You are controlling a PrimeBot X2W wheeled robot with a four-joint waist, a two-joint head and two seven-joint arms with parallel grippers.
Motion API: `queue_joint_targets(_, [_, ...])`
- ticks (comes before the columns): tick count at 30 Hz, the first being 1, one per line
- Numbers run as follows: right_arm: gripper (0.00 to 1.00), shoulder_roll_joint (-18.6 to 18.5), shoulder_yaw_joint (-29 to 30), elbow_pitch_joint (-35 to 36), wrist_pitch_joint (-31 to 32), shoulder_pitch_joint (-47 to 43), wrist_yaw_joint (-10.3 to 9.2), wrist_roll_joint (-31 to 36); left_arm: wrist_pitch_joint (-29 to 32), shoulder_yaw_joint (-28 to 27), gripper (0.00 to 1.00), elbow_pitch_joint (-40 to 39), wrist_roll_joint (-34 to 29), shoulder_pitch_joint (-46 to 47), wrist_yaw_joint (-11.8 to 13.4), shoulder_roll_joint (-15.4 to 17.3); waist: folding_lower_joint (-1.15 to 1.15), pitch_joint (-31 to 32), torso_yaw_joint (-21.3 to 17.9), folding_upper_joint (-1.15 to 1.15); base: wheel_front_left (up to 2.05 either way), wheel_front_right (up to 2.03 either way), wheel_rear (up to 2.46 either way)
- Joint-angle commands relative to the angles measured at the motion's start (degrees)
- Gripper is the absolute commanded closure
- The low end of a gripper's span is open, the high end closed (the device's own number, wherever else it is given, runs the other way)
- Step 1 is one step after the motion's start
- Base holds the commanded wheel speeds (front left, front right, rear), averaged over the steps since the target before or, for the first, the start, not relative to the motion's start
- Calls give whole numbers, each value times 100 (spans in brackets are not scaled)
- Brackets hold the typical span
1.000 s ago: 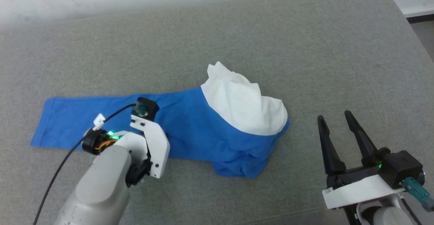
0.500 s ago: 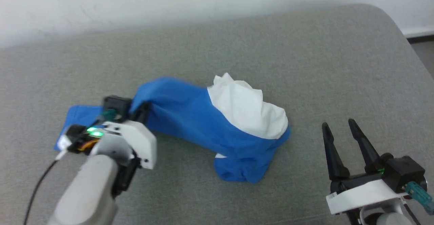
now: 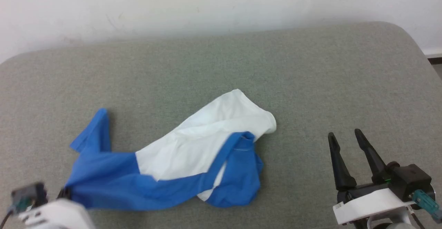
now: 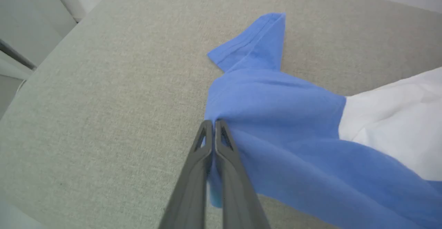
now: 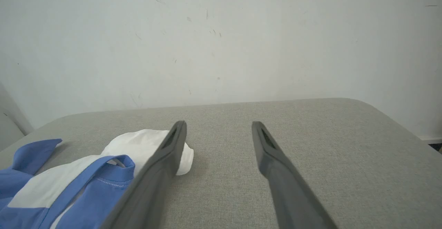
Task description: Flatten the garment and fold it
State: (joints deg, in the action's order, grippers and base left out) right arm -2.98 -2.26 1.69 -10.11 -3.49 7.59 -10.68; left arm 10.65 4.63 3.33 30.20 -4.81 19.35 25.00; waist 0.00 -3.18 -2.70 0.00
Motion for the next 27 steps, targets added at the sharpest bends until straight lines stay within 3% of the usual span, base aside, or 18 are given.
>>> queue_joint_targets(1, [0, 11, -1, 21, 13, -30, -10, -48, -112, -123, 100, 194, 131, -168, 26, -48, 0, -30, -5, 0, 0, 0, 0])
queue_joint_targets(4, [0, 11, 10, 14, 26, -24, -10, -39, -381, -209, 100, 566, 306, -291, -93, -204, 0, -44, -4, 0, 0, 0, 0])
queue_joint_targets(5, [0, 11, 8, 11, 34, -22, -10, -36, -482, -210, 87, 661, 346, -288, -144, -266, 0, -42, -7, 0, 0, 0, 0])
queue_joint_targets(6, [0, 11, 8, 10, 43, -18, -10, -32, -614, -211, 0, 733, 372, -257, -191, -334, 0, -42, -6, 0, 0, 0, 0])
queue_joint_targets(14, [0, 11, 89, -15, 101, -69, -10, 5, -2099, -103, 0, 634, 134, 90, -486, -732, 0, 114, 63, 0, 0, 0, 0])
queue_joint_targets(27, [0, 11, 155, -462, 358, 147, -10, 24, -2558, 336, 0, -435, -719, 133, -564, -1204, 0, 123, 243, 0, 0, 0, 0])
